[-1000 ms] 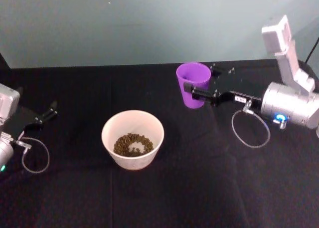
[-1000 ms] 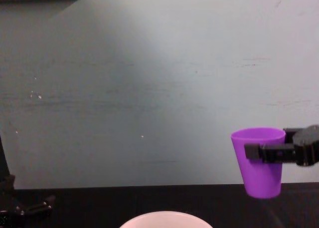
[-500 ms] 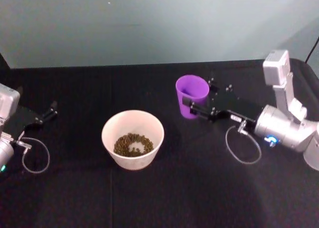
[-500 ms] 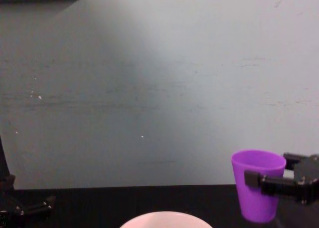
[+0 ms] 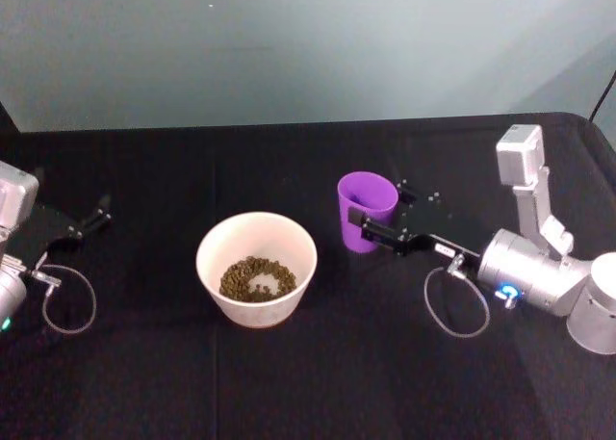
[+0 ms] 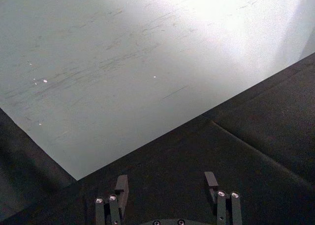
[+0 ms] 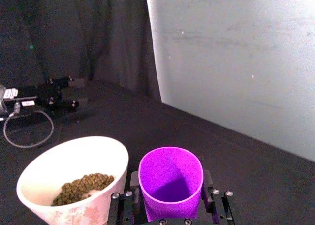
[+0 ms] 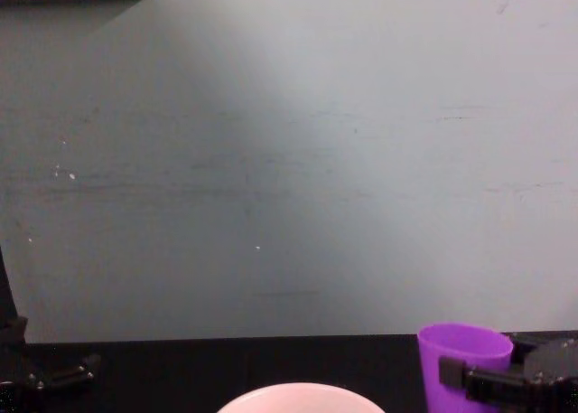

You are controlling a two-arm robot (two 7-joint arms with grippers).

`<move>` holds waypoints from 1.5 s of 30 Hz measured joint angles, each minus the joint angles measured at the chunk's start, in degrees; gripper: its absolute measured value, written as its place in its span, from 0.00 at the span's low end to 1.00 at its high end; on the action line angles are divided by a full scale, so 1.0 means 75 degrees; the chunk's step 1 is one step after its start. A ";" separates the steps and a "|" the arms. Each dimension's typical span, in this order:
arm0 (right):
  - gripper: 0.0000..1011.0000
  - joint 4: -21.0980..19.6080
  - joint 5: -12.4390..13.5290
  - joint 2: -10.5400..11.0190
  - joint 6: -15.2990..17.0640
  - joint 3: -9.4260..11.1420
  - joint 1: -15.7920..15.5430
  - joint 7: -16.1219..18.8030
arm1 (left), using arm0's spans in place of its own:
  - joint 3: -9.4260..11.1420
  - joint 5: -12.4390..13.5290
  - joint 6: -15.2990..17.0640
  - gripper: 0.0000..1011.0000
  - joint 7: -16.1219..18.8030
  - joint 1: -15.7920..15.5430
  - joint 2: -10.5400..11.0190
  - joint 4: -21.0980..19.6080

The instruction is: Pick up the cup and pour the mung beans from the cup into the bowl.

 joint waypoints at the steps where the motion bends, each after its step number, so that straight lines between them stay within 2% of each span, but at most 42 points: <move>1: 0.72 0.0023 -0.0007 -0.0011 0.0011 -0.0022 0.0004 -0.0011 | 0.0000 0.0000 0.0000 0.99 0.0000 0.0000 0.0000 0.0001; 10: 0.72 0.0358 -0.0300 -0.0093 -0.0171 -0.0296 0.0123 0.0012 | 0.0001 0.0000 0.0000 0.99 0.0000 0.0000 0.0000 0.0000; 22: 0.72 0.0511 -0.0357 -0.0103 -0.0338 -0.0301 0.0159 0.0114 | 0.0000 0.0000 0.0000 0.99 0.0000 0.0000 0.0000 0.0000; 45: 0.72 0.0608 -0.0421 -0.0065 -0.0327 -0.0432 0.0270 0.0320 | 0.0000 0.0000 0.0000 0.99 0.0000 0.0000 0.0000 0.0000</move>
